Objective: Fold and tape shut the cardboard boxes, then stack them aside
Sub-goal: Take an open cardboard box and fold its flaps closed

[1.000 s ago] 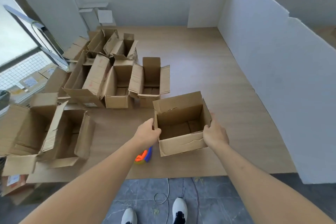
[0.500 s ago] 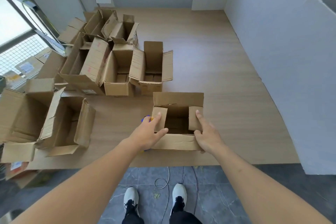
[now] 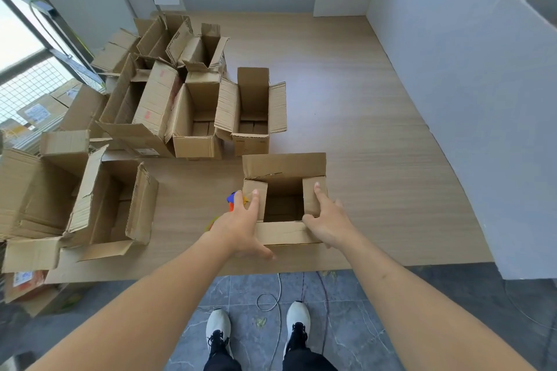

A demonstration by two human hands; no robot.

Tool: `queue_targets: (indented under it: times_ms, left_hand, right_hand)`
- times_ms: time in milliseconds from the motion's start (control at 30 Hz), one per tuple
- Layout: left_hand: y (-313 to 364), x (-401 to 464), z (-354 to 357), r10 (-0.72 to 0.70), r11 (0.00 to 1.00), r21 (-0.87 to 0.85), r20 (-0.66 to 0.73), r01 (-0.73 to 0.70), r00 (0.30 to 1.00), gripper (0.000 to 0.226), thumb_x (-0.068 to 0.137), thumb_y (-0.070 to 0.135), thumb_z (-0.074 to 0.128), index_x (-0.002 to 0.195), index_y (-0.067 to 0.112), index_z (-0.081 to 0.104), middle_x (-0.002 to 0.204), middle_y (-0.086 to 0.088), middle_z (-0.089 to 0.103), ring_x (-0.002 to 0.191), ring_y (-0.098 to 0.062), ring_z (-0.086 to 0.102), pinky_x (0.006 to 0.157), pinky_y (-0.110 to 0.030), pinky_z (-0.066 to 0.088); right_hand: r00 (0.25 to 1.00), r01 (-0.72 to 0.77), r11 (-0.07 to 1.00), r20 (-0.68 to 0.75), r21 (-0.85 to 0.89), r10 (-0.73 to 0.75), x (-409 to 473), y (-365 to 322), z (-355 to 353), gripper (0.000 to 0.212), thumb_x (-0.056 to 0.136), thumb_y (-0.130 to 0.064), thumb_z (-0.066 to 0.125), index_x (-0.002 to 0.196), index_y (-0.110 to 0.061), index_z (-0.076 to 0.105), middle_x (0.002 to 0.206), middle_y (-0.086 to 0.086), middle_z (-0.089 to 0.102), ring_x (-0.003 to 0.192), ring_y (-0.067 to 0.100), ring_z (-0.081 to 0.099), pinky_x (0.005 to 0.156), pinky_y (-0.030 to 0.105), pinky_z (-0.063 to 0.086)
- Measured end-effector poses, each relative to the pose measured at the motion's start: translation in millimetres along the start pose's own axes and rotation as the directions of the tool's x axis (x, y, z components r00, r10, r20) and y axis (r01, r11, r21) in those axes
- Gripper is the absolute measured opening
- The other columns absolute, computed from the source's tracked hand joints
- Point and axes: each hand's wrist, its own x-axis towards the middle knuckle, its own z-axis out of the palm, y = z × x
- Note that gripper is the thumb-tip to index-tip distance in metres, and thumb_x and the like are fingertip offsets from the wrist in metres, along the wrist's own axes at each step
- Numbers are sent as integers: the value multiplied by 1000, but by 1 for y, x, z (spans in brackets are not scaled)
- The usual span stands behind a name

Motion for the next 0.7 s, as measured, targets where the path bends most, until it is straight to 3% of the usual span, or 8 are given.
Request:
queue_targets:
  times_ms: [167, 300, 367, 433, 500, 567, 633, 700]
  left_hand:
    - [-3, 0, -9, -7, 999, -48, -48, 4, 999, 114, 78, 75, 60, 163, 30, -3, 168, -5, -2, 131, -41, 51, 106, -44, 47]
    - [-5, 3, -14, -23, 997, -71, -176, 10, 984, 90, 86, 78, 52, 159, 30, 30, 145, -2, 40, 124, -32, 52, 101, -44, 50]
    - [-5, 6, -13, -51, 992, -124, -260, 19, 964, 82, 86, 78, 54, 152, 31, 45, 133, 1, 54, 123, -28, 51, 100, -43, 51]
    - [-3, 8, -10, -115, 960, -279, -320, 22, 941, 80, 81, 73, 66, 147, 30, 52, 134, 3, 60, 124, -24, 55, 102, -42, 51]
    - [2, 10, -6, -161, 923, -385, -385, 0, 909, 78, 77, 62, 79, 143, 29, 54, 134, 3, 63, 122, -22, 57, 99, -40, 51]
    - [6, 10, 0, -182, 909, -416, -429, -15, 885, 84, 75, 54, 85, 146, 31, 46, 134, 2, 61, 121, -21, 56, 95, -39, 51]
    - [7, 13, 4, -211, 903, -429, -442, 1, 872, 96, 74, 53, 86, 153, 30, 35, 136, 1, 57, 123, -22, 55, 94, -39, 51]
    - [4, 16, 5, -228, 912, -409, -440, 32, 869, 108, 73, 57, 85, 158, 30, 25, 139, 0, 54, 125, -24, 55, 94, -42, 53]
  right_hand:
    - [996, 6, 998, -91, 60, 0, 5, -5, -3, 85, 86, -41, 65, 158, -46, 20, 144, 0, 36, 111, 27, 56, 89, 48, 60]
    - [968, -45, 998, -246, 54, 57, 8, -14, -7, 54, 99, -61, 38, 150, -44, 40, 143, -5, 55, 124, 25, 55, 98, 44, 52]
    - [954, -40, 999, -297, 25, 46, 9, -17, -6, 50, 103, -61, 29, 146, -42, 43, 136, -4, 60, 119, 24, 57, 94, 43, 53]
    - [943, -13, 1000, -333, 11, 16, 12, -19, -4, 44, 105, -56, 32, 143, -37, 43, 131, 0, 60, 113, 24, 58, 87, 40, 53]
    - [930, -17, 1000, -368, -9, 13, 13, -23, -3, 48, 104, -53, 41, 146, -30, 36, 136, 6, 55, 116, 27, 57, 84, 40, 52]
    - [911, -25, 999, -412, -45, 4, 14, -29, -2, 69, 100, -53, 53, 155, -27, 19, 143, 12, 46, 121, 32, 56, 85, 44, 54]
    - [894, 23, 997, -445, -80, -56, 15, -35, -2, 94, 95, -53, 63, 159, -35, -4, 153, 16, 30, 124, 35, 54, 84, 44, 55]
    - [870, 116, 980, -459, -160, -178, 22, -41, -3, 110, 90, -54, 69, 157, -42, -17, 166, 11, 7, 137, 37, 44, 94, 47, 53]
